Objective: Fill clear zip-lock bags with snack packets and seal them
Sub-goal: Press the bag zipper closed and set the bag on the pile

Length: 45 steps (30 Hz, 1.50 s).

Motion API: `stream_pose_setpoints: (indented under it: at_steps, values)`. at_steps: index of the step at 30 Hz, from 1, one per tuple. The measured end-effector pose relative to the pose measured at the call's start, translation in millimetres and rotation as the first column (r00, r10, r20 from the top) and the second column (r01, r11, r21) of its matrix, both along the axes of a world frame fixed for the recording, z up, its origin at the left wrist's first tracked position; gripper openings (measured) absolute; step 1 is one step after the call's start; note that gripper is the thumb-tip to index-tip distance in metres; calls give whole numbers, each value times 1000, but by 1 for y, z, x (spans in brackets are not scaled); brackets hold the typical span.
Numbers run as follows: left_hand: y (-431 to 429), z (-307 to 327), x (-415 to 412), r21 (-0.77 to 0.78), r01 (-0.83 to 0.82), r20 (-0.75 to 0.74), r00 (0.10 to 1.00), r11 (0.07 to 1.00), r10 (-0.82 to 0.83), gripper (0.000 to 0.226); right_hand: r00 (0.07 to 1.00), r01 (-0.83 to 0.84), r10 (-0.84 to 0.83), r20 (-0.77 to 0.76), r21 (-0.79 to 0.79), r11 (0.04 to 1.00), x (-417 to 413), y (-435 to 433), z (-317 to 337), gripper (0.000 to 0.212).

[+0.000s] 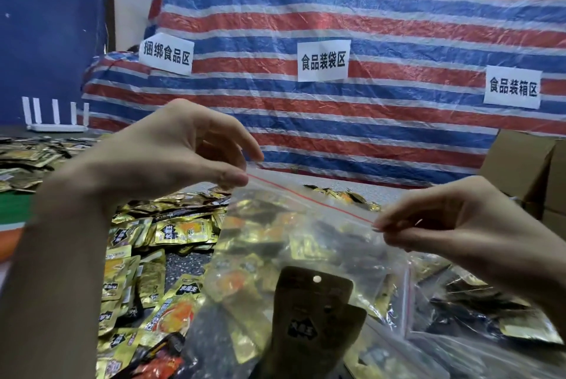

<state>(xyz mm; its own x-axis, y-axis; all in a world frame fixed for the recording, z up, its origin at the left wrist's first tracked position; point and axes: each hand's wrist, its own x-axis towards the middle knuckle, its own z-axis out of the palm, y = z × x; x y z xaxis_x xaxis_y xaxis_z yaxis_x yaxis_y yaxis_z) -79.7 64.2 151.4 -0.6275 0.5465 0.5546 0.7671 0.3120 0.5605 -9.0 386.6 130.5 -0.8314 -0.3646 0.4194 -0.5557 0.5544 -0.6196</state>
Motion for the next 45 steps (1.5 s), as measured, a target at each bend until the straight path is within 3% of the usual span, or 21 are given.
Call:
stream_pose_setpoints:
  at_steps: [9, 12, 15, 19, 23, 25, 30, 37, 39, 42, 45]
  values:
    - [14, -3, -3, -36, -8, 59, 998, 999, 10, 22, 997, 54, -54, 46, -8, 998, 0, 6, 1, 23]
    - [17, -4, -4, -29, -8, 58, 998, 1000, 9, 23, 995, 102, -102, -1, -40, 994, -1, 5, 0, 28]
    - [21, -3, -1, -36, 3, 67, 998, 999, -1, 25, 982, 176, -174, -70, 12, 984, 0, 1, 3, 37]
    - [32, 0, 8, -23, 53, 30, 998, 998, -52, 27, 978, 207, -206, -30, 63, 976, 8, -9, 4, 33]
    - [47, 4, 22, -82, 110, -39, 993, 990, -114, 26, 954, 247, -208, -216, 176, 953, 12, -36, -1, 54]
    - [54, 5, 29, -93, 134, -71, 987, 987, -141, 24, 948, 209, -158, -276, 164, 964, 11, -51, -5, 48]
    - [63, 5, 41, -120, 148, -122, 979, 982, -163, 21, 930, 125, -103, -352, 41, 991, 7, -68, -14, 3]
    - [62, 6, 43, -147, 123, -113, 984, 981, -140, 17, 914, 139, -134, -382, -16, 990, 12, -69, -11, 7]
    - [63, 4, 41, -209, 82, -94, 990, 974, -103, 10, 906, 161, -154, -394, -15, 987, 13, -69, -11, 7]
    - [64, 2, 39, -331, 34, -55, 997, 943, -55, 18, 911, 157, -157, -381, -31, 987, 15, -68, -10, 10]
    - [62, 3, 40, -328, 61, -63, 994, 943, -86, 19, 932, 128, -135, -336, -45, 991, 17, -66, -7, 8]
